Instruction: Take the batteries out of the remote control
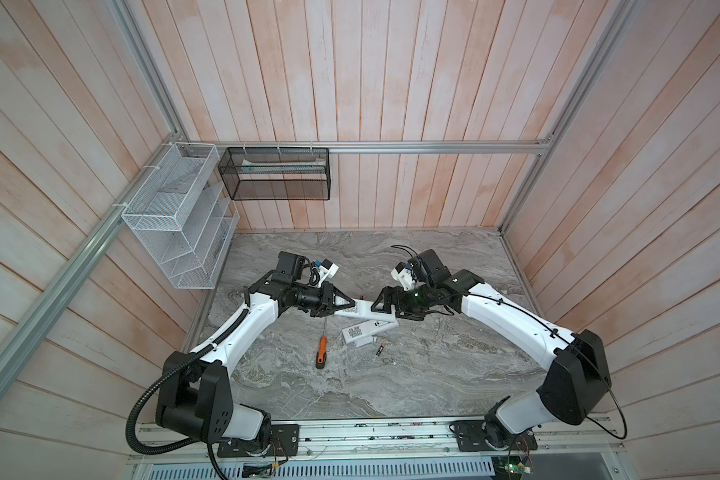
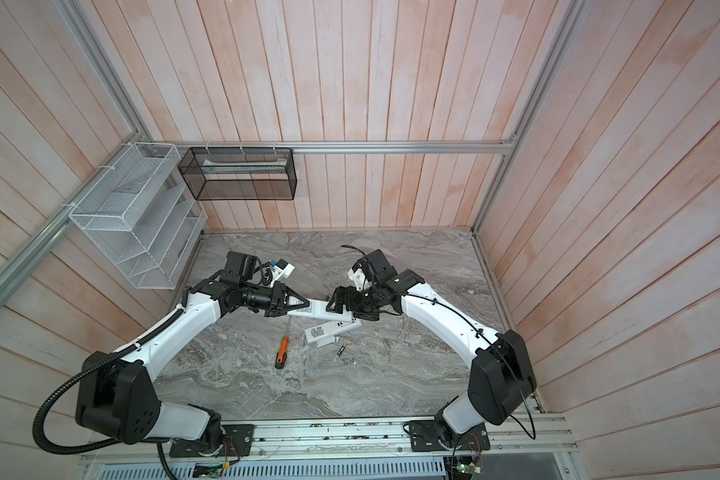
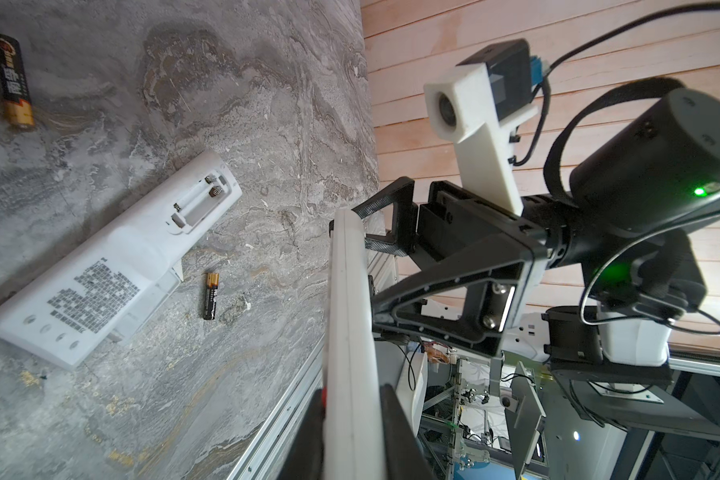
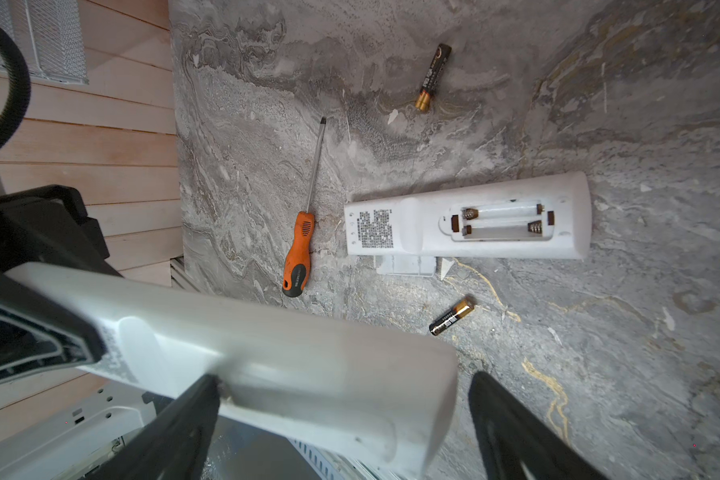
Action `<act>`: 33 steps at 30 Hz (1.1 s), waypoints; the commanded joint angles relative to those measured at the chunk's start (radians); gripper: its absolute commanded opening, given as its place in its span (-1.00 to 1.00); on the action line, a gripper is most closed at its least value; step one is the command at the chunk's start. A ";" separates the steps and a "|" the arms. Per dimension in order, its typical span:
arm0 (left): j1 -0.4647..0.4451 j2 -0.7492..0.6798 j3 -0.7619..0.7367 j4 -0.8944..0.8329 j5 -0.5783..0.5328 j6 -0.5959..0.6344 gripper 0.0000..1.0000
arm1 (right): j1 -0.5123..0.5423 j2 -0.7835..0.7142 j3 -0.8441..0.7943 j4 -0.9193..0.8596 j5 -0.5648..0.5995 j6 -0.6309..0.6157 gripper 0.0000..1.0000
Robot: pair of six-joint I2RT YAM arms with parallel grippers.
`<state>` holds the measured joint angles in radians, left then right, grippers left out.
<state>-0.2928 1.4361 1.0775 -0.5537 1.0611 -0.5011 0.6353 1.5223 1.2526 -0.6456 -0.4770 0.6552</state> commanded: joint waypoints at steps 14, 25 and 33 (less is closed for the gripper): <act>0.001 0.001 0.034 0.038 0.046 -0.002 -1.00 | 0.008 0.053 0.039 -0.041 0.051 0.000 0.89; 0.001 0.006 0.044 0.032 0.042 0.002 -1.00 | 0.017 0.096 0.108 -0.183 0.213 -0.008 0.90; 0.004 0.006 0.070 -0.044 -0.033 0.050 -1.00 | 0.025 0.126 0.169 -0.310 0.302 -0.035 0.91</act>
<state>-0.2932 1.4502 1.0893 -0.5690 1.0004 -0.4923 0.6693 1.6249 1.4132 -0.8246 -0.3283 0.6353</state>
